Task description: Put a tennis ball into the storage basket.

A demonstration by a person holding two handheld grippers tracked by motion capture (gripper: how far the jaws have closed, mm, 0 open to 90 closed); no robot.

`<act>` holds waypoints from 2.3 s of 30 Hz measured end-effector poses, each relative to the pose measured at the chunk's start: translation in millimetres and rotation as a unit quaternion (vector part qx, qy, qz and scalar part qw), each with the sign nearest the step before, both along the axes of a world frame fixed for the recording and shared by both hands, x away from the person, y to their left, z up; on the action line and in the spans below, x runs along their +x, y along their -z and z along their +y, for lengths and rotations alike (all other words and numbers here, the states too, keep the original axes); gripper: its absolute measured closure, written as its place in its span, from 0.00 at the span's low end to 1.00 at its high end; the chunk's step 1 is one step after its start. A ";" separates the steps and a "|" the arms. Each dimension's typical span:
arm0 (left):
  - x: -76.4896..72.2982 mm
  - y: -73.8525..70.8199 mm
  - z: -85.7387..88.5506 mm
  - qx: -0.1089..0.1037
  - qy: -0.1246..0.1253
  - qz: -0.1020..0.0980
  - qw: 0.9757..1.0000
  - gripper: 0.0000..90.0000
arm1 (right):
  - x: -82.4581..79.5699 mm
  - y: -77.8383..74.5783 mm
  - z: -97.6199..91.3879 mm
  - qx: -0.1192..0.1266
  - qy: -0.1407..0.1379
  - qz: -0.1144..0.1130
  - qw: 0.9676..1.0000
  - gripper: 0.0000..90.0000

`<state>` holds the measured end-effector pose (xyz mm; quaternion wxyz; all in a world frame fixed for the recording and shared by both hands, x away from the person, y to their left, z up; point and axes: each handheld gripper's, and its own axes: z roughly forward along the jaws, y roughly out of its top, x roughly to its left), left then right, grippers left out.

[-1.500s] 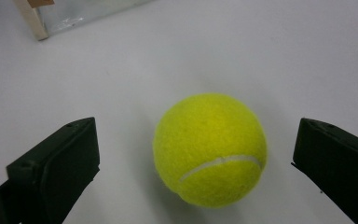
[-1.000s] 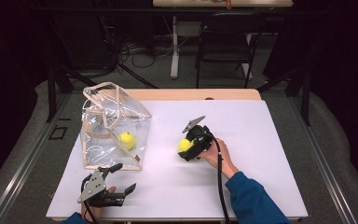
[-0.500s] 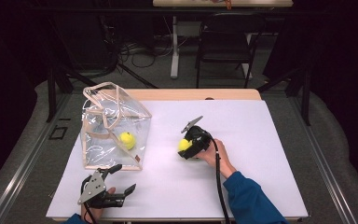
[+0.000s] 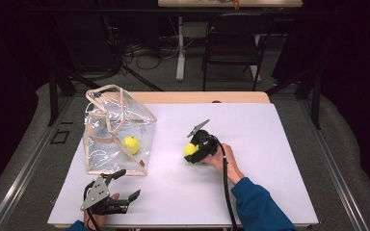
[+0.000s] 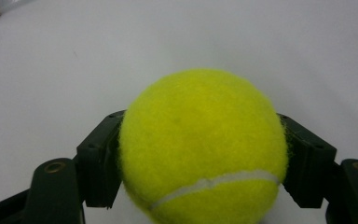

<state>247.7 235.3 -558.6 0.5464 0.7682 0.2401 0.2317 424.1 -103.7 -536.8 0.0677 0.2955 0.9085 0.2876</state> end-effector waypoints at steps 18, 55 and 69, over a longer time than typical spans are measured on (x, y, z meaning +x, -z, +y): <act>-0.1 -0.6 -1.4 0.004 0.003 -0.001 1.000 0.18 | -10.0 -18.9 -0.9 -0.004 -0.016 -0.017 1.000 0.29; -0.7 -0.6 -0.2 0.002 0.003 -0.001 1.000 0.18 | -13.9 -53.7 -0.6 -0.004 -0.032 -0.027 0.999 0.29; -1.0 -0.6 0.0 0.001 0.003 -0.001 1.000 0.18 | -12.1 -62.1 0.7 -0.006 -0.034 -0.029 0.999 0.29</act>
